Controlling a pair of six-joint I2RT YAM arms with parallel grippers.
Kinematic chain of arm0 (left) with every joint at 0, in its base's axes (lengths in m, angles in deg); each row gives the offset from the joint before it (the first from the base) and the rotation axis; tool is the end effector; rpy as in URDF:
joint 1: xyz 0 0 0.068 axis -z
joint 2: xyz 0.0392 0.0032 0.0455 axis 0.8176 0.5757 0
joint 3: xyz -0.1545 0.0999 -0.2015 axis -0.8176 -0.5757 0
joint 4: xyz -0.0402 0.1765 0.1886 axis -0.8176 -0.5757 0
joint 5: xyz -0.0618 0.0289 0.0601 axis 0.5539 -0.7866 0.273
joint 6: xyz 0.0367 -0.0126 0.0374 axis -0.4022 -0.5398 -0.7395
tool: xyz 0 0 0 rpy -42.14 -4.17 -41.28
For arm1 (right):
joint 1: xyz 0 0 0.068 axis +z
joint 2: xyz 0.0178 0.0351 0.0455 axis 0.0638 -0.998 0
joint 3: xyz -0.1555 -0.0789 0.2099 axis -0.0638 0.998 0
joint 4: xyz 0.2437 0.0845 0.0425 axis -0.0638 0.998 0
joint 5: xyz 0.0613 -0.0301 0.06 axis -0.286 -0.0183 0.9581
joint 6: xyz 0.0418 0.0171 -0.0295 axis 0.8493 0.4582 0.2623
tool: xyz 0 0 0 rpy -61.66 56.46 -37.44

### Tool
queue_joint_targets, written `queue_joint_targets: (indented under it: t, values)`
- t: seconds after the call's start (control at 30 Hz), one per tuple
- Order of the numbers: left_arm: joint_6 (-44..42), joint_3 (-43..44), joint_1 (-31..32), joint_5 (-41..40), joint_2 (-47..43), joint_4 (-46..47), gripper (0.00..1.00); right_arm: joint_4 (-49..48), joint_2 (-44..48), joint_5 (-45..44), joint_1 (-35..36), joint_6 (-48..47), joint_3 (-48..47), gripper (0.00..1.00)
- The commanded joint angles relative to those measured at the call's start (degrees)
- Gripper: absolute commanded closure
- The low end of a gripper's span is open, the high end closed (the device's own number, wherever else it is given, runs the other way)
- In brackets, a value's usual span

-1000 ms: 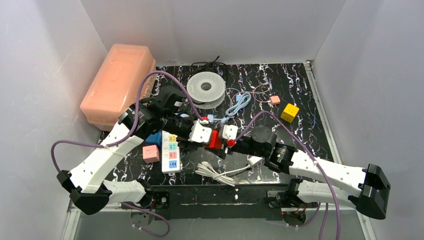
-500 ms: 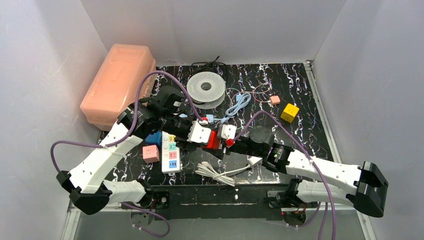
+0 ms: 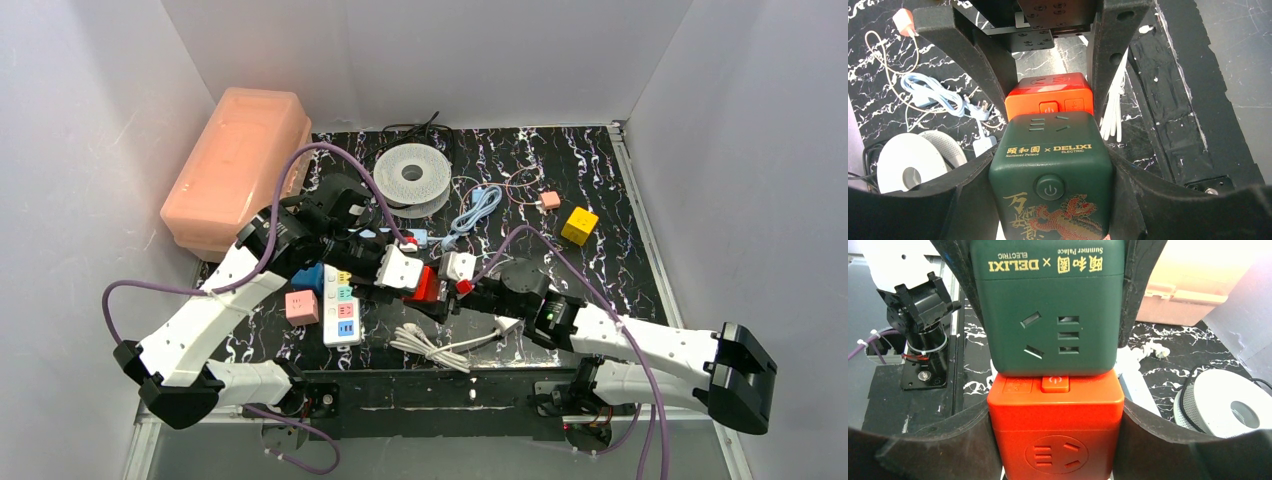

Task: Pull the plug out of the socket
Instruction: Remove the plug from the socket.

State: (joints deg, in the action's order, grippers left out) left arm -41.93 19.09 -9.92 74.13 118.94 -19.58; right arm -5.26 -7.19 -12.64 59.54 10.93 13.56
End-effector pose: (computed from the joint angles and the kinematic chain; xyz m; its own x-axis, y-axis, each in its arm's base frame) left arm 0.1565 -0.1846 0.4689 0.7543 0.2538 -0.6055 0.6344 -0.0438 0.7718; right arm 0.1038 0.2206 0.2957 0.2166 -0.0405 -0.9754 -0.9382 0.2676 -0.2194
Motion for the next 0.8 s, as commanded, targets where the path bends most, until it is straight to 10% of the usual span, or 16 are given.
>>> queue_joint_targets:
  t: [0.0,0.77]
  values:
    - [-2.86,5.45,-0.16,4.21,-4.33,0.30,1.00,12.97,0.43,-4.06,-1.05,5.83,8.04,0.99]
    - [1.80,5.97,-0.19,6.49,-6.16,4.27,1.00,6.93,-0.36,-4.27,-1.01,6.86,12.49,0.99]
